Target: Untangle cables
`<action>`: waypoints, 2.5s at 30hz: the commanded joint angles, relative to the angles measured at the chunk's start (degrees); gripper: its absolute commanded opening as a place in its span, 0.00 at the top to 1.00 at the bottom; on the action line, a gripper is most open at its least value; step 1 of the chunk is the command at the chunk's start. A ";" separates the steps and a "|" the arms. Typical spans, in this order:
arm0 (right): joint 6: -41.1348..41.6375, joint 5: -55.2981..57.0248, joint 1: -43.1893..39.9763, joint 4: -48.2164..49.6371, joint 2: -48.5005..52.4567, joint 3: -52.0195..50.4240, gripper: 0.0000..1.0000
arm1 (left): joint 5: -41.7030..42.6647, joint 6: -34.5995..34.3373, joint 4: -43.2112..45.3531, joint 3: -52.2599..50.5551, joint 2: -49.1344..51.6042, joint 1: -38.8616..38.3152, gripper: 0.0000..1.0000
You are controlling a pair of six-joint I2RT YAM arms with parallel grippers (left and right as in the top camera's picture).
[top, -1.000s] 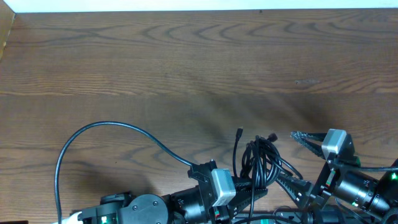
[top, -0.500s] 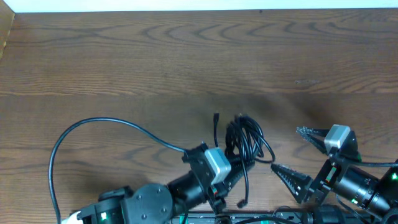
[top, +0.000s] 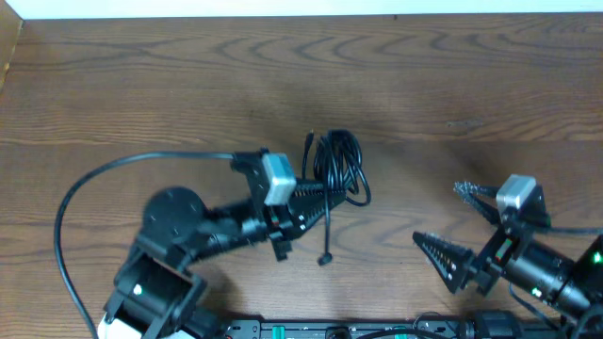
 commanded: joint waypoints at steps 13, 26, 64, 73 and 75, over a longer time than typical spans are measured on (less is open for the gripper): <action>13.99 -10.19 -0.07 10.49 5.84 0.57 0.04 | 24.85 -3.28 11.34 1.38 10.38 4.15 0.93; 33.73 -11.08 -0.07 15.41 5.86 0.57 0.34 | 24.85 2.10 21.05 1.36 11.87 1.33 0.93; 38.88 -12.31 -0.02 18.49 9.14 0.57 0.58 | 13.18 18.23 23.02 1.36 15.19 -10.86 0.92; 38.62 -12.28 -0.02 18.53 9.88 0.57 0.96 | 7.21 18.18 23.47 1.36 16.13 -10.86 0.93; 38.60 -12.28 -0.02 18.53 9.88 0.57 0.99 | 7.19 18.16 24.15 1.36 16.24 -10.86 0.93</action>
